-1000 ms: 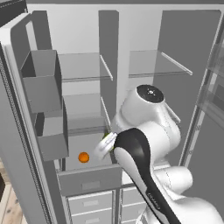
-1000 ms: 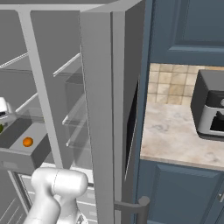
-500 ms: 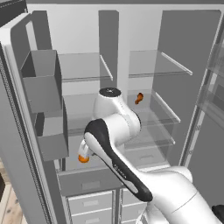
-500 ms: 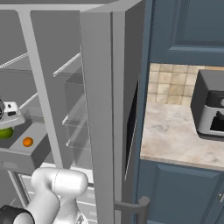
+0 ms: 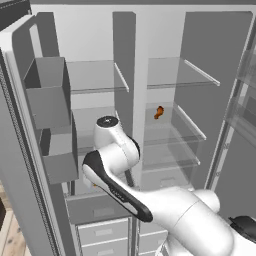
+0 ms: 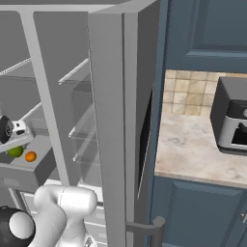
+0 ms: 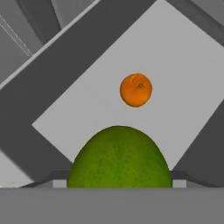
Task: Take the lime and tangerine from the fridge shelf and place them in the freezer drawer to begin freezing them.
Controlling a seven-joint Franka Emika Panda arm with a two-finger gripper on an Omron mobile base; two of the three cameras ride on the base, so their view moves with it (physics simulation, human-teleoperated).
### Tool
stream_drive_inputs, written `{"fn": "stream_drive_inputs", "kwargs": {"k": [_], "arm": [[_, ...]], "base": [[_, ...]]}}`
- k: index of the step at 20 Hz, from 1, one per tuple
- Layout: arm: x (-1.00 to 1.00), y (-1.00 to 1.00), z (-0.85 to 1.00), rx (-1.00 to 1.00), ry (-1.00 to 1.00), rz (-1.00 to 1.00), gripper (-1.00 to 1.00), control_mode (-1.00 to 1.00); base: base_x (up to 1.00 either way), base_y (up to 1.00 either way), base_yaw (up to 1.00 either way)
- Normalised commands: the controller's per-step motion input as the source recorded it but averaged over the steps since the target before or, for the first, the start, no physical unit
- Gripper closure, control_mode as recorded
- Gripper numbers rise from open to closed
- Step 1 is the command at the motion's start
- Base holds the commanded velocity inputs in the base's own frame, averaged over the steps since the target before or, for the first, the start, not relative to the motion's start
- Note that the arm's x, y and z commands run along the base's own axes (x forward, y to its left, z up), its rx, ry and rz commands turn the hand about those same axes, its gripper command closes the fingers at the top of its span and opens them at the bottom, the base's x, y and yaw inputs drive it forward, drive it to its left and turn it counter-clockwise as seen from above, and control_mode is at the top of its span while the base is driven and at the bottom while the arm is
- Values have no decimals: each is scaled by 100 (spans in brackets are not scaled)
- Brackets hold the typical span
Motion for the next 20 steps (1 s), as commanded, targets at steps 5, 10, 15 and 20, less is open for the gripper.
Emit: {"fn": "stream_drive_inputs", "kwargs": {"k": [5, 10, 15, 20], "arm": [[74, 28, -5, 0, 0, -2, 100, -100], [51, 7, -50, 0, 0, 0, 100, -100], [68, 3, -55, 0, 0, 0, 100, -100], [49, 3, -73, 0, 0, 0, 100, -100]], "base": [[0, 0, 0], [0, 0, 0], [0, 0, 0], [0, 0, 0]]}}
